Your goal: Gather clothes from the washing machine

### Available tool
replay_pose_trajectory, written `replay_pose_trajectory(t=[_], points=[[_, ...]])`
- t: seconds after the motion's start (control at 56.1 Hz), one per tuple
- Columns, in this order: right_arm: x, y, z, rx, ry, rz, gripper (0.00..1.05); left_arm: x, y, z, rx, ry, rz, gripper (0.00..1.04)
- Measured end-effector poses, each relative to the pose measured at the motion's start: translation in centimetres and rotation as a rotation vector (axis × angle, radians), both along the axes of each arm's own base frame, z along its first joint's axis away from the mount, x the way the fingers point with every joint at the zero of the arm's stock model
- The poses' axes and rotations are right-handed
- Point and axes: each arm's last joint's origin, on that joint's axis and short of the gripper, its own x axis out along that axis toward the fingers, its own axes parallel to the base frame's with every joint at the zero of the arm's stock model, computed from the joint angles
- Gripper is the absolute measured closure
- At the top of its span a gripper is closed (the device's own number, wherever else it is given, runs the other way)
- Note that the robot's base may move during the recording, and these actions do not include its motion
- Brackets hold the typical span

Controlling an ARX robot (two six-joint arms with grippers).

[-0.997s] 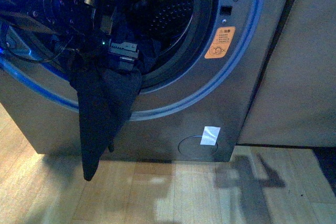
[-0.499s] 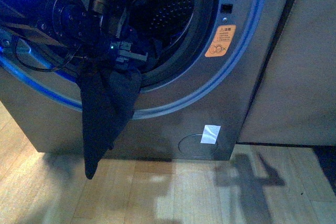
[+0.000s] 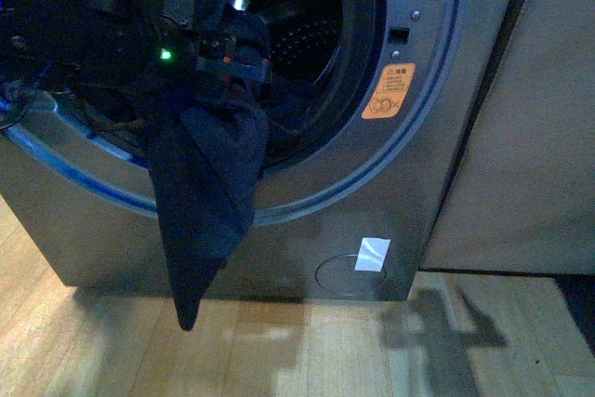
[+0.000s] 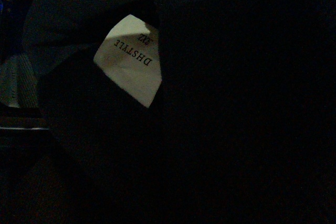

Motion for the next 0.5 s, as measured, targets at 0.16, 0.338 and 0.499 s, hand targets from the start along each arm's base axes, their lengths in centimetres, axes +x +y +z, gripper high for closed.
replay_pose_trajectory(t=[0.16, 0.338, 0.499], points=[[0.0, 0.0, 0.0, 0.000, 0.000, 0.000, 0.07, -3.8, 1.1, 1.7, -0.032, -0.055, -0.041, 0.87], [0.0, 0.0, 0.0, 0.000, 0.000, 0.000, 0.07, -8.1, 2.3, 4.3, -0.071, -0.134, -0.098, 0.87], [0.0, 0.0, 0.0, 0.000, 0.000, 0.000, 0.07, -11.6, 3.1, 7.6, -0.104, -0.230, -0.153, 0.87]])
